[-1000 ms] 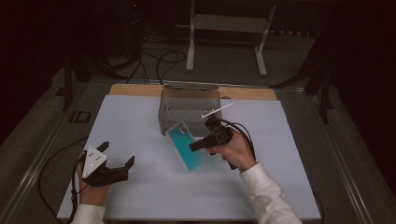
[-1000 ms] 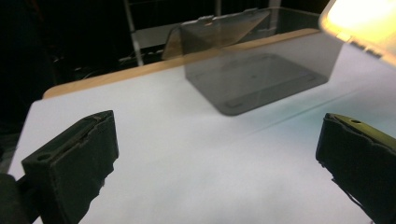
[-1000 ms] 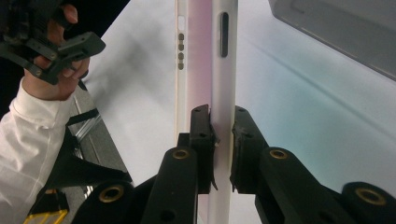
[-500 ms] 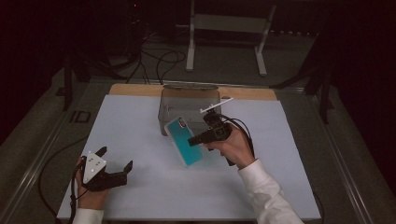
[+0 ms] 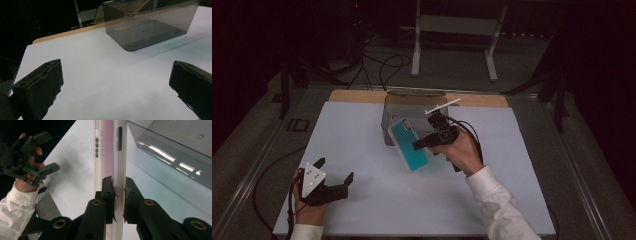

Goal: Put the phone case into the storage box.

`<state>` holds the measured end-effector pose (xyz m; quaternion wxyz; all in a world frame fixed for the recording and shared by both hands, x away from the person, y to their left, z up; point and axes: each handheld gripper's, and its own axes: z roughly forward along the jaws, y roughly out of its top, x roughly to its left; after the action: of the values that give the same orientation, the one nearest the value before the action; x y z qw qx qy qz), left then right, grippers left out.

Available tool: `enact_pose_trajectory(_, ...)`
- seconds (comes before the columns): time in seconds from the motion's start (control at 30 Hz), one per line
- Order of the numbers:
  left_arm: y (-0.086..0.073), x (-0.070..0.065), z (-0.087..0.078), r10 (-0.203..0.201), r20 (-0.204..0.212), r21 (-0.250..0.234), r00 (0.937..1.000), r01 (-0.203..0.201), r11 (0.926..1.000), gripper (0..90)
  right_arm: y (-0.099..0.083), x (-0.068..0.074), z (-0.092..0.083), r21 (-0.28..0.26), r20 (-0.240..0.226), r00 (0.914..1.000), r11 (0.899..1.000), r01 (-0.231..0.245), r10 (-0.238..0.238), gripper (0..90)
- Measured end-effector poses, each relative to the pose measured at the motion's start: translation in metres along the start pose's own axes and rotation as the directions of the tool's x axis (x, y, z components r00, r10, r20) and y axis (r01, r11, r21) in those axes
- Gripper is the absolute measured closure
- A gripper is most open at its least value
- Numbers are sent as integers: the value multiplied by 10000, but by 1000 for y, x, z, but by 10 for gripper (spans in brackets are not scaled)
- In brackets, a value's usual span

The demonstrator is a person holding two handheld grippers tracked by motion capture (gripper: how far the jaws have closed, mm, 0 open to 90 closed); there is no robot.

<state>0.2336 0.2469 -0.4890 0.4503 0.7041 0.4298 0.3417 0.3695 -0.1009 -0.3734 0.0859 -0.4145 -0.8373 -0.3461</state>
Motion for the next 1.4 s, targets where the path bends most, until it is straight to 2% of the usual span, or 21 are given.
enact_pose_trajectory(0.33,-1,0,0,-22,-77,-61,10000,21,10000,1,9,0,4,-65,376,9992,9999,-103,105,822)
enact_pose_trajectory(0.67,-1,1,0,-50,-138,-71,9999,49,10000,1,22,-5,-5,-405,668,9973,9988,-282,309,822)
enact_pose_trajectory(1.07,-2,1,1,-33,-123,-63,9999,32,10000,1,34,-13,-12,-524,877,9945,9972,-528,572,822)
enact_pose_trajectory(1.4,-1,1,0,-18,-119,-64,9999,18,10000,1,45,-17,-19,-672,1252,9891,9953,-691,771,822)
